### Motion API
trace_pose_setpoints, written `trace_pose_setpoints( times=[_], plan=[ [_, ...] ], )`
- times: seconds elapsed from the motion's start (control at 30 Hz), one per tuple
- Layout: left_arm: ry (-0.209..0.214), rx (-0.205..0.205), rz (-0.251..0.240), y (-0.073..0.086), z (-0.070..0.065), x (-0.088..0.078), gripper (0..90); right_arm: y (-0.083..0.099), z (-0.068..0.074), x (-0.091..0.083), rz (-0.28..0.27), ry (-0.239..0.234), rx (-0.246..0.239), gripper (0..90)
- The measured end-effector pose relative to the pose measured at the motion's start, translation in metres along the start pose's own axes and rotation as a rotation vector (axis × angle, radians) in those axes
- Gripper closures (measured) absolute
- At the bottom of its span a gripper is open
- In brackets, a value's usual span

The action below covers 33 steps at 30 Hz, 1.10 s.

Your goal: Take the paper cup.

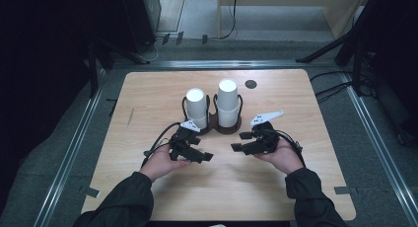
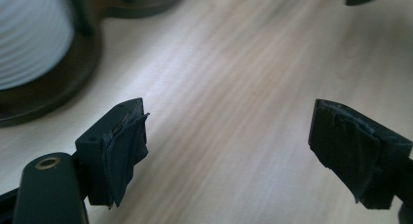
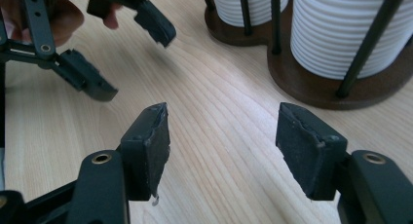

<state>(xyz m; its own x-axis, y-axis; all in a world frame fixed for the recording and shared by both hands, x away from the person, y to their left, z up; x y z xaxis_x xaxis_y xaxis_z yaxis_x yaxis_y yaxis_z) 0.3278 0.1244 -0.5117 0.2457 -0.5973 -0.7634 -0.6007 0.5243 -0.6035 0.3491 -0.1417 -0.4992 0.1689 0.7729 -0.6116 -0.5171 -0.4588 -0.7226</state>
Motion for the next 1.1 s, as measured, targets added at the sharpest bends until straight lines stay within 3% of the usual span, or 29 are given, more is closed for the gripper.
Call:
trace_pose_setpoints(
  times=[0.1, 0.13, 0.3, 0.47, 0.53, 0.63, 0.9, 1.1],
  plan=[
    [-0.014, 0.020, -0.014, -0.0023, -0.0045, 0.0002, 20.0, 0.0008, 0.0001, 0.0003, 0.015, -0.005, -0.009, 40.9],
    [-0.006, 0.026, -0.013, -0.0027, -0.0050, -0.0003, 25.6, 0.0004, 0.0002, -0.0003, 0.018, -0.006, -0.019, 41.6],
    [0.007, 0.029, -0.040, -0.0045, -0.0073, -0.0032, 29.3, -0.0001, 0.0012, -0.0045, 0.017, 0.017, -0.072, 41.5],
    [0.027, 0.011, -0.044, -0.0058, -0.0075, -0.0027, 34.0, 0.0014, -0.0008, -0.0055, 0.038, 0.014, -0.054, 39.6],
    [0.010, 0.019, -0.042, -0.0060, -0.0084, -0.0022, 36.4, 0.0005, -0.0017, -0.0058, 0.049, 0.012, -0.034, 40.5],
    [0.022, 0.011, -0.040, -0.0061, -0.0080, -0.0018, 37.6, -0.0017, -0.0037, -0.0066, 0.052, -0.002, 0.003, 40.5],
    [0.026, 0.009, -0.049, -0.0064, -0.0071, -0.0054, 38.7, -0.0006, -0.0044, -0.0065, 0.071, 0.025, -0.022, 38.7],
    [0.039, -0.006, -0.048, -0.0063, -0.0062, -0.0052, 42.5, -0.0001, -0.0042, -0.0046, 0.082, 0.018, -0.032, 38.7]
  ],
)
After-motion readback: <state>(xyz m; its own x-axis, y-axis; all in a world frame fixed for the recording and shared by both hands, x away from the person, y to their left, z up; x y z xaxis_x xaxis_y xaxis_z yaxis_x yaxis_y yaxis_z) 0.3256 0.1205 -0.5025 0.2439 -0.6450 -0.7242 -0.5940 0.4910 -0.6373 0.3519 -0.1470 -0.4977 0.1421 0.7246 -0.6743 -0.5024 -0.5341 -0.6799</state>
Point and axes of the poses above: each handheld gripper's, and its own axes: x roughly forward along the jaws, y roughly out of its underside, z roughly to its left, the point moved 1 cm from there along x, roughly forward along the jaws, and after that the axes turned 4 degrees about -y, right-handed, at the moved point
